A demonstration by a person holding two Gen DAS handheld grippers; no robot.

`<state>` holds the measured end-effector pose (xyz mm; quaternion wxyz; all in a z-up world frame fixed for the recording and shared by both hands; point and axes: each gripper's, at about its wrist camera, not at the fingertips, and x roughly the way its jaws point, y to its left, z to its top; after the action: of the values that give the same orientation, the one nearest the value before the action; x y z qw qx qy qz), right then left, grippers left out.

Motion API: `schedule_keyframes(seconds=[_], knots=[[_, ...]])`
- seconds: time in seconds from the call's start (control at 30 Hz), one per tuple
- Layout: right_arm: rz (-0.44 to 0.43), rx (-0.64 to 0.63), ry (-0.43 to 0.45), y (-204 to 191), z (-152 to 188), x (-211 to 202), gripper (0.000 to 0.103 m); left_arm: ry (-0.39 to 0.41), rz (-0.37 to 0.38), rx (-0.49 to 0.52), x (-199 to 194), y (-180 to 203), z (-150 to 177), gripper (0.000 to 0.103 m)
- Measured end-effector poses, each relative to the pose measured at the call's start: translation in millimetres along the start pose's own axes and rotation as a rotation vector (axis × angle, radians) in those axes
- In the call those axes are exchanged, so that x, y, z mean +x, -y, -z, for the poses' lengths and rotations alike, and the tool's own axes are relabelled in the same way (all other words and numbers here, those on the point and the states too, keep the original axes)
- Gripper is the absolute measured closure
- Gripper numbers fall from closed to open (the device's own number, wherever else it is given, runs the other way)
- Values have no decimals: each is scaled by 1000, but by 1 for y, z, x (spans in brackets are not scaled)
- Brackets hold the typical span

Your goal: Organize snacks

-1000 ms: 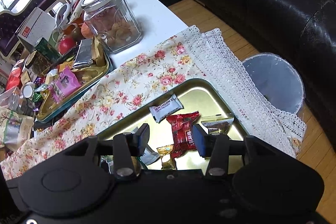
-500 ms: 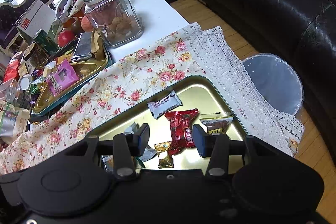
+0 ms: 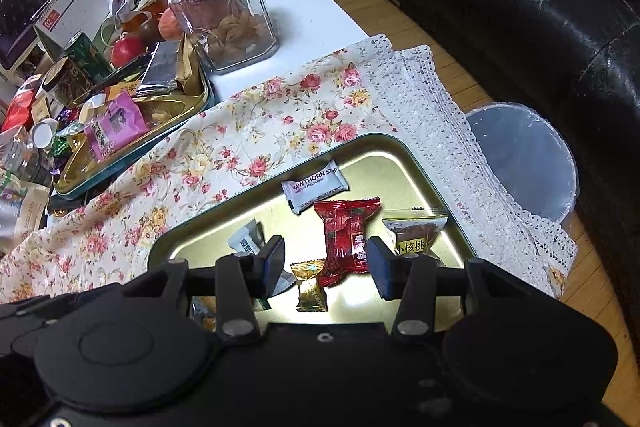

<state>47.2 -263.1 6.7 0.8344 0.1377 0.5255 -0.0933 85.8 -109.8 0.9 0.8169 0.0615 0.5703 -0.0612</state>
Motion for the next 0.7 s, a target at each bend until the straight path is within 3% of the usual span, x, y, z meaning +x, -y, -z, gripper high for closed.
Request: schedule_keyframes(seconds=[0.7], knots=[[6,-31,-11,-4,2,4,55,-3,3,0,-3,-2,0,47]])
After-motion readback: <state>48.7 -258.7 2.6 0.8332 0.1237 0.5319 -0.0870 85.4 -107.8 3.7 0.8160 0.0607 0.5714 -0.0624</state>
